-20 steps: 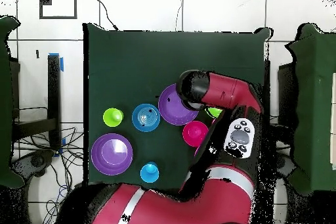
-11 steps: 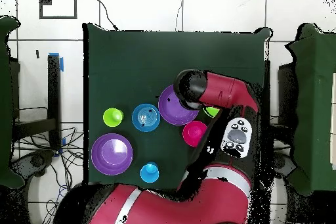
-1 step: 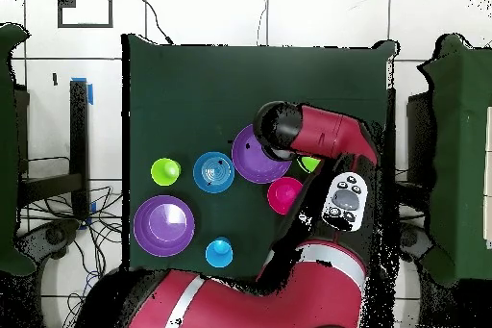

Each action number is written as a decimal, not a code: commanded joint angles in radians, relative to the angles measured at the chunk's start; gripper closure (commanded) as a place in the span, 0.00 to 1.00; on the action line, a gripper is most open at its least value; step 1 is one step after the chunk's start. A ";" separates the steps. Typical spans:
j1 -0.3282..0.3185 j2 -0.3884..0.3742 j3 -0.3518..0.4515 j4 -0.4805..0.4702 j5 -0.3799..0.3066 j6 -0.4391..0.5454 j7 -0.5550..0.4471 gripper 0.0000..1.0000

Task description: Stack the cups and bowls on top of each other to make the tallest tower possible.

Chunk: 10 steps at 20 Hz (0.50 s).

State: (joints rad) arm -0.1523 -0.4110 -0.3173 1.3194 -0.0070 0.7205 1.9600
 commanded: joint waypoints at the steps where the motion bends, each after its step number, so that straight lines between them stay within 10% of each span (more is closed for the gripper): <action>1: 0.024 0.026 0.059 -0.031 0.030 0.032 0.165 0.00; 10: 0.028 0.028 0.039 -0.046 0.023 0.031 0.156 0.00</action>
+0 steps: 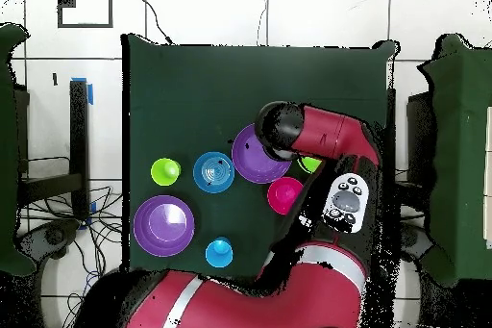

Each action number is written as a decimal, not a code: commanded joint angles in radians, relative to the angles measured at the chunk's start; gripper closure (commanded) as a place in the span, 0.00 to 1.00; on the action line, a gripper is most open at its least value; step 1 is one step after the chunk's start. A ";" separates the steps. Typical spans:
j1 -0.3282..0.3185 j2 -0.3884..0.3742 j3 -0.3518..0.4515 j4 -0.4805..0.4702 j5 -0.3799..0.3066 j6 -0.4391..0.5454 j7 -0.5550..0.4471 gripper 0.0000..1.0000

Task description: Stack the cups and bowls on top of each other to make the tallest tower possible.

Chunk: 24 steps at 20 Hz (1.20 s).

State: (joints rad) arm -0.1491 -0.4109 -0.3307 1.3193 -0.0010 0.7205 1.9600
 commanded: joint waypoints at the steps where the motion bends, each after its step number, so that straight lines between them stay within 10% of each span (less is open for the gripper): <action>1: 0.025 0.026 0.051 -0.047 0.017 0.037 0.154 0.00; 16: -0.024 -0.062 0.111 0.065 0.059 -0.001 0.090 0.00; 17: -0.042 -0.087 0.133 0.097 0.073 -0.019 0.070 1.00; 24: -0.181 -0.197 0.287 0.246 0.124 -0.061 -0.084 1.00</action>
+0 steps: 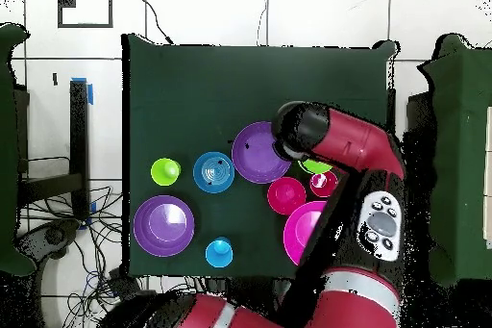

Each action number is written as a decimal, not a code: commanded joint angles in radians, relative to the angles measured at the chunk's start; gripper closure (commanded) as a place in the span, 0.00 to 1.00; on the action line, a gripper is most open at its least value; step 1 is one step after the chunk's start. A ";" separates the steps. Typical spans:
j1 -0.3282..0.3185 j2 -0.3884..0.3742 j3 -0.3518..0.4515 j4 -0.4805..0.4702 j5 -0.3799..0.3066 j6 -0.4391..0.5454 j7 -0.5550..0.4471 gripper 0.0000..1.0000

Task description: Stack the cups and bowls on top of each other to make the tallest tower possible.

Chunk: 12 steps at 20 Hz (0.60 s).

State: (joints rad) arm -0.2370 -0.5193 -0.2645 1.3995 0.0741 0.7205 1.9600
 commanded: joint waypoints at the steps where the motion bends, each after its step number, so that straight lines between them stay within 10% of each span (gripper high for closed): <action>1: -0.105 -0.095 0.233 0.177 0.048 -0.071 -0.088 1.00; 12: -0.219 -0.147 0.334 0.274 -0.032 -0.131 -0.139 1.00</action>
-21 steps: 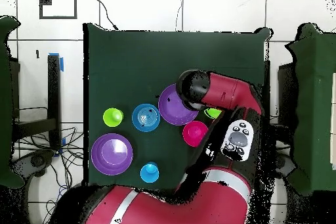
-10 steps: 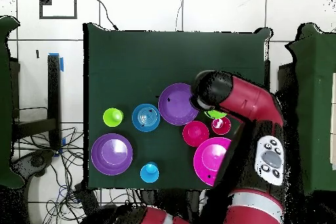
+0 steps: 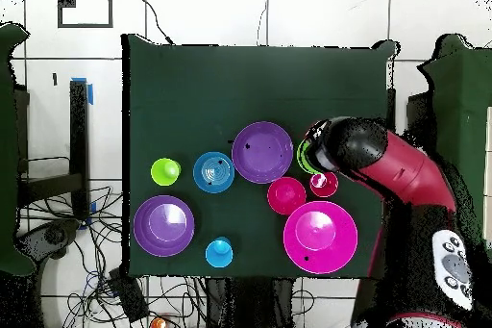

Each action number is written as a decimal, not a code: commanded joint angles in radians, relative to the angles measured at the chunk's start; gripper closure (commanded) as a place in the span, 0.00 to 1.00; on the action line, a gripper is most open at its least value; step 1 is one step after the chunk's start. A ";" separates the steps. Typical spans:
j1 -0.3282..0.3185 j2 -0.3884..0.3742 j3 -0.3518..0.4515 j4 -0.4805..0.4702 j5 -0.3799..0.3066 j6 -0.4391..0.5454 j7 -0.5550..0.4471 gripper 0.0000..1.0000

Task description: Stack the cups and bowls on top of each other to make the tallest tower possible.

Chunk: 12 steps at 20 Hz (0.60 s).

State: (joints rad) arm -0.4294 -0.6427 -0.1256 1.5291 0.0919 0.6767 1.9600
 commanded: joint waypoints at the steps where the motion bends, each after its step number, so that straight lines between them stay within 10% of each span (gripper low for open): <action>1: -0.040 -0.032 0.208 0.168 -0.060 -0.109 -0.146 1.00; 12: -0.091 -0.019 0.301 0.253 -0.105 -0.234 -0.070 1.00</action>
State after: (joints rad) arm -0.5280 -0.6924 0.0038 1.6844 0.0553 0.5209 1.9600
